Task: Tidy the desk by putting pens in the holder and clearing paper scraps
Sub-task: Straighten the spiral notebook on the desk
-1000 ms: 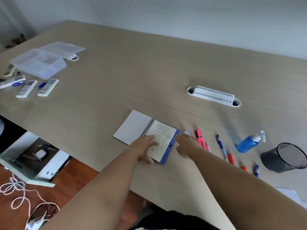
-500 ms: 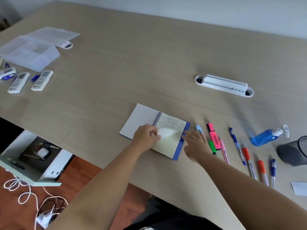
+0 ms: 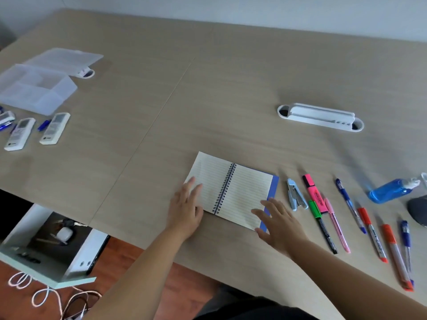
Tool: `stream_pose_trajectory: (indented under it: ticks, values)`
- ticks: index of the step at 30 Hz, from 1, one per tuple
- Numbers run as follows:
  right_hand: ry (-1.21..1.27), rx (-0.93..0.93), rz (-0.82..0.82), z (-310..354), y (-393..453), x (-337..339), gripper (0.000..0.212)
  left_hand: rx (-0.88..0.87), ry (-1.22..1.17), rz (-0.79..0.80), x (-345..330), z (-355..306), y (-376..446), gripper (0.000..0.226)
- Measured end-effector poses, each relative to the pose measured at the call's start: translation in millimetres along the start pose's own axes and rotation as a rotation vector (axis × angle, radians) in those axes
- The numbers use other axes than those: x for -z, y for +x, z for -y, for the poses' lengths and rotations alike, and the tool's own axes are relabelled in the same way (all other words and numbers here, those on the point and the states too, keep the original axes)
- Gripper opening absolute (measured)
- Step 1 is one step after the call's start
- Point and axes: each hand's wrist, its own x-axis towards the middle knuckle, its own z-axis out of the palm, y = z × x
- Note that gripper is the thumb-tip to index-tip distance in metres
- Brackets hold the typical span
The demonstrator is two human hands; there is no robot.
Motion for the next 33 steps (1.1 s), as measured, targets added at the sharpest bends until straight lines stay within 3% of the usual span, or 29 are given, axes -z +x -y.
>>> stream_pose_trajectory:
  ticks: [2, 4, 9, 13, 24, 33]
  values:
    - [0.049, 0.044, 0.026, 3.2, -2.9, 0.0, 0.045, -0.171, 0.052, 0.232, -8.9, -2.3, 2.7, 0.054]
    - [0.053, 0.024, -0.008, 5.5, -1.9, -1.1, 0.043, -0.152, 0.055, 0.307, -15.5, -0.7, 4.3, 0.056]
    - [-0.045, -0.054, -0.083, 5.0, 28.5, -2.4, 0.048, -0.043, 0.046, 0.278, -15.8, -3.4, 27.8, 0.054]
    - [-0.080, -0.139, -0.052, -2.5, 66.1, 5.1, 0.051, 0.019, 0.022, 0.285, -15.0, -13.6, 67.8, 0.052]
    - [0.225, -0.484, -0.150, -68.3, 119.6, 48.6, 0.056, -0.013, 0.013, 0.313, -37.4, -71.2, 173.2, 0.048]
    - [0.360, -0.541, -0.152, -103.8, 137.3, 54.7, 0.056, -0.005, 0.021, 0.316, -44.1, -92.5, 209.3, 0.047]
